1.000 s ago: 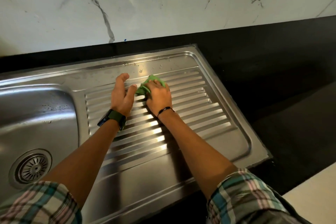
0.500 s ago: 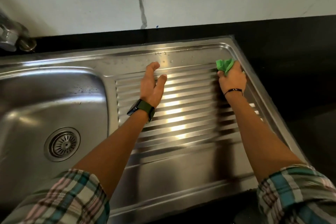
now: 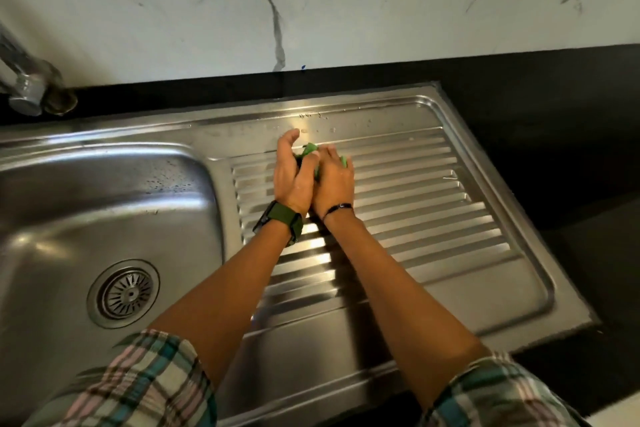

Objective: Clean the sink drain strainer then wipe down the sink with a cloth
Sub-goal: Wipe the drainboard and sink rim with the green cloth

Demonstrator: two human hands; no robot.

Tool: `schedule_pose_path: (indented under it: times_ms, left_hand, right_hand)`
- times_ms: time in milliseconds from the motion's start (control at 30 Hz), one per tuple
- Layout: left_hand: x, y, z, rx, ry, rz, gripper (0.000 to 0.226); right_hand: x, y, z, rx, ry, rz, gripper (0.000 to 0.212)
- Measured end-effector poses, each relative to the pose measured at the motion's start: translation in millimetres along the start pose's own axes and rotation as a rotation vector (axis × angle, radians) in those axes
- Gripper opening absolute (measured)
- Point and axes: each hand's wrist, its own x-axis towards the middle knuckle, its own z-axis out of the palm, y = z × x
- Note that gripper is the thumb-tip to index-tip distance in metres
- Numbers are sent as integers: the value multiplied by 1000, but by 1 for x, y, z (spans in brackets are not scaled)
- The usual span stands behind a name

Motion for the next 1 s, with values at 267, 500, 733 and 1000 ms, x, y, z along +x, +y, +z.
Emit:
schedule_pose_path:
  times_ms: [267, 500, 733, 1000]
  left_hand:
    - [-9, -7, -41, -181, 86, -38, 38]
    - [-6, 8, -65, -265, 195, -20, 31]
    - [-1, 15, -120, -312, 331, 46, 27]
    - [-28, 14, -117, -212, 230, 35, 29]
  right_hand:
    - [34, 84, -99, -29, 336, 343, 30]
    - [33, 51, -28, -398, 177, 332, 40]
    - [4, -49, 49, -344, 73, 53, 40]
    - [-19, -94, 58, 199, -135, -75, 23]
